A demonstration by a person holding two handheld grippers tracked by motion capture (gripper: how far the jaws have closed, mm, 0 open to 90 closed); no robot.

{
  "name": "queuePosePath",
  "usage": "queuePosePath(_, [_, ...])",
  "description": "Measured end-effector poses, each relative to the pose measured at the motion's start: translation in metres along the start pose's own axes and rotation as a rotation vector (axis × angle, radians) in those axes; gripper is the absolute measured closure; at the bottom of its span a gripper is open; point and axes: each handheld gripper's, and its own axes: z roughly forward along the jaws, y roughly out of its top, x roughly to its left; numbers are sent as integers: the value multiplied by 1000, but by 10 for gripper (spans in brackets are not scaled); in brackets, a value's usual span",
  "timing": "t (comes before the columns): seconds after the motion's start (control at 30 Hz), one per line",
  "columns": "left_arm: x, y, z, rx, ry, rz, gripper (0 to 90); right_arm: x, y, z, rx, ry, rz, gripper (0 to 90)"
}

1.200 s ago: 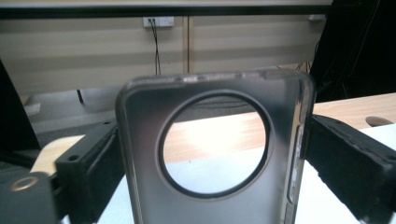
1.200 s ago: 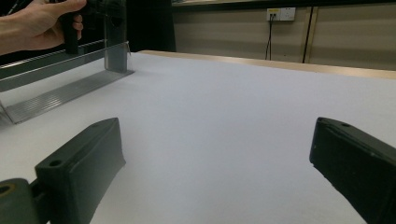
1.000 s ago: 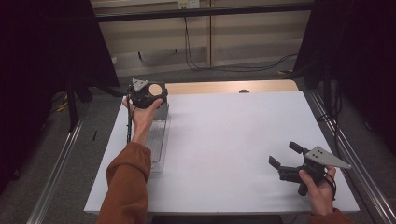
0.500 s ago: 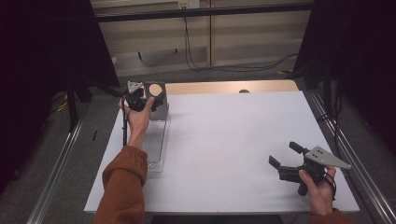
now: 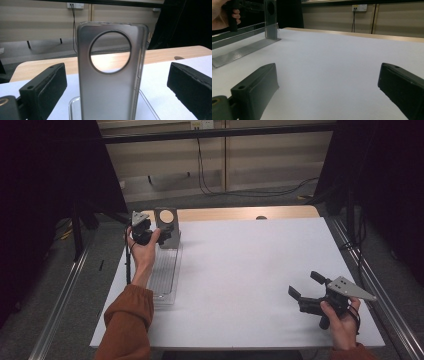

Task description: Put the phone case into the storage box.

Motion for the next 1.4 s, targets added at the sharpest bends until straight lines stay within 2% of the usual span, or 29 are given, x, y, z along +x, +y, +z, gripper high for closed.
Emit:
queuePosePath(0.17, [-3, -5, -9, -12, -27, 1, 32, 0, 0, 0, 0, -4, -3, 22])
queuePosePath(0.23, [-4, -7, -13, -18, -48, 19, 32, 0, 0, 0, -1, -8, -2, 22])
queuePosePath(0.33, [-6, -10, -21, -26, -50, 21, 32, 0, 0, 0, -2, -10, -6, 22])
queuePosePath(0.43, [-5, -14, -27, -45, -83, -8, 34, 0, 0, 0, 1, -6, -2, 22])
queuePosePath(0.47, [-5, -15, -29, -39, -73, -12, 34, 0, 0, 0, 0, -8, -4, 22])
queuePosePath(0.53, [-8, -17, -31, -49, -87, 0, 35, 0, -1, 0, 2, -5, 0, 22])
queuePosePath(0.67, [-16, -15, -39, -39, -81, 78, 41, 0, -1, 0, -3, -10, -2, 22])
queuePosePath(0.73, [-20, -14, -43, -32, -90, 90, 41, -1, -1, 0, 2, -6, -2, 22])
queuePosePath(0.83, [-21, -17, -50, -37, -97, 97, 41, -1, -1, 0, 2, -8, -4, 22])
queuePosePath(0.93, [-24, -20, -58, -48, -107, 78, 41, 0, -1, 0, -1, -10, -8, 22])
queuePosePath(1.0, [-27, -20, -64, -61, -101, 102, 41, 0, -1, 0, 1, -5, -5, 22])
queuePosePath(1.03, [-29, -21, -67, -64, -107, 96, 41, -1, -1, 1, 6, -5, -16, 22])
queuePosePath(1.13, [-32, -23, -74, -73, -89, 121, 47, 0, -1, 1, 9, -6, -12, 22])
queuePosePath(1.2, [-33, -24, -78, -79, -90, 123, 48, 0, -1, 1, 10, -5, -15, 22])
queuePosePath(1.37, [-37, -30, -90, -105, -123, 104, 48, 0, -1, 1, 8, -4, -12, 22])
queuePosePath(1.4, [-39, -31, -93, -100, -121, 114, 48, 0, -1, 1, 8, -5, -17, 22])
